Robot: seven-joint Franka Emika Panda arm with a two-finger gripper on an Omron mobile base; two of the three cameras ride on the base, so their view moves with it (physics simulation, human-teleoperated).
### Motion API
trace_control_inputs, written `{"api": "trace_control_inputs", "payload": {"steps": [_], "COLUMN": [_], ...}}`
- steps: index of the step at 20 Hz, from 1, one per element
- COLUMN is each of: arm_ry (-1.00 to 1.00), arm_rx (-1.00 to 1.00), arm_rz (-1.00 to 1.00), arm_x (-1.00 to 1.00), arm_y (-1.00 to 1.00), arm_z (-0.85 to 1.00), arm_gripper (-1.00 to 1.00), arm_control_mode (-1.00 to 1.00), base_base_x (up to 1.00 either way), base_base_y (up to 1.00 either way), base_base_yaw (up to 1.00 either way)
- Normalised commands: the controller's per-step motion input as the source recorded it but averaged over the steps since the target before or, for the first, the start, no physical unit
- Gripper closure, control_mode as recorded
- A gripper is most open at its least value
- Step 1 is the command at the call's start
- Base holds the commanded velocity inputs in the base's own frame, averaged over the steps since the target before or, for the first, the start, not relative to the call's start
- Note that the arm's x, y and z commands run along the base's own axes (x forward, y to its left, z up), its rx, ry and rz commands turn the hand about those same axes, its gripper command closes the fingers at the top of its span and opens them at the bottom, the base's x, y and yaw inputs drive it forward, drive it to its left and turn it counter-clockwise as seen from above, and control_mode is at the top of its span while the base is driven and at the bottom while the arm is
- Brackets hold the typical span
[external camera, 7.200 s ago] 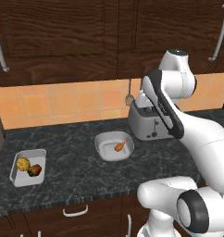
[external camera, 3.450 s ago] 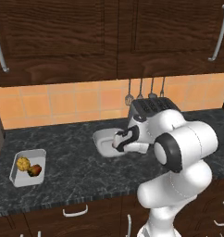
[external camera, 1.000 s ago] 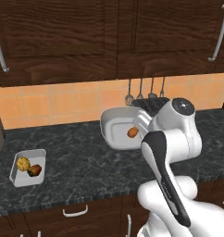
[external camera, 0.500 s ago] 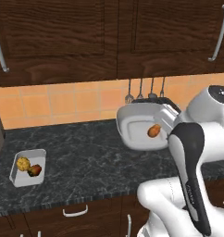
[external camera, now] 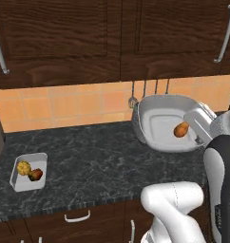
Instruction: Take the meat container that has the chicken drumstick and place it on the second highest rack of the freezer. Then take the vegetable container that has the squash and bell pepper and place it on the highest rack of the freezer.
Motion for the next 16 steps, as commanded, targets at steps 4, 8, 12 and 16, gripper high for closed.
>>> {"api": "trace_control_inputs", "payload": {"steps": [4,8,12,16], "arm_ry": [-0.18,0.0,0.0,0.0], "arm_rx": [0.0,0.0,0.0,0.0], "arm_rz": [-0.01,0.0,0.0,0.0], "arm_x": [-0.52,0.0,0.0,0.0], "arm_y": [-0.16,0.0,0.0,0.0], "arm_z": [0.29,0.0,0.0,0.0], "arm_gripper": [1.0,1.0,1.0,1.0], "arm_control_mode": [-1.0,1.0,1.0,1.0], "base_base_x": [0.0,-0.96,-1.0,-0.72], "base_base_y": [0.0,-0.07,-0.16,-0.26], "base_base_yaw": [0.0,0.0,-0.22,-0.62]}}
